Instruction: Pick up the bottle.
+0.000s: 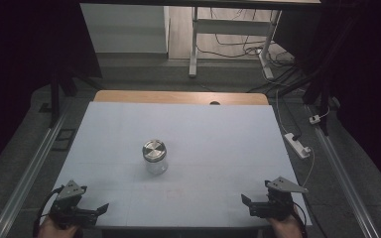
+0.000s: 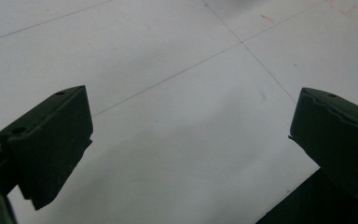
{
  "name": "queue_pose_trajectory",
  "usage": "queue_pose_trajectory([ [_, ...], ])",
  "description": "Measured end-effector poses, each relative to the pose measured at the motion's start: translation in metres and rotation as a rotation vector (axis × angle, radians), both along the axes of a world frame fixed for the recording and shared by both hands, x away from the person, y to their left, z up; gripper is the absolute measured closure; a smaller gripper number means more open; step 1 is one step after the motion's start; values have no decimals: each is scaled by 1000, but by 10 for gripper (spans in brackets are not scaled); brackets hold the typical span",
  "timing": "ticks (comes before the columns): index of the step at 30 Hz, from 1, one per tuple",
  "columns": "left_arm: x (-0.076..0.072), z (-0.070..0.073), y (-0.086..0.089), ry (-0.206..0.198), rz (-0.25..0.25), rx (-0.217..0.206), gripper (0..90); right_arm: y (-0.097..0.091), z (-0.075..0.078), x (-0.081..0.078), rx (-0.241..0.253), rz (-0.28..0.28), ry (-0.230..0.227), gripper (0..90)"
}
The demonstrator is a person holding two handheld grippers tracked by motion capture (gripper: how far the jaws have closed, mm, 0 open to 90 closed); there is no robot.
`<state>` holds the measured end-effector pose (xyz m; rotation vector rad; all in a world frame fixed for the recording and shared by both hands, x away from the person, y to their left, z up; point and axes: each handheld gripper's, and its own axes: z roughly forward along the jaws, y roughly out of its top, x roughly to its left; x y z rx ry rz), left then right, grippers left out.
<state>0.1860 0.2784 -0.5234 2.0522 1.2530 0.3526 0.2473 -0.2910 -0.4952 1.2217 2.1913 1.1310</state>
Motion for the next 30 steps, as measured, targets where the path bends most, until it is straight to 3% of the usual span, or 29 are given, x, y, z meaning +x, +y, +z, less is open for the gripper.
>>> queue_pose_trajectory([
  [8, 0, 0, 2, 1, 8, -13, 0, 2, -1, 1, -5, 38, 16, 0],
  [30, 0, 3, 1, 3, -9, -27, 0, 2, -1, 3, -1, 69, 39, 0],
])
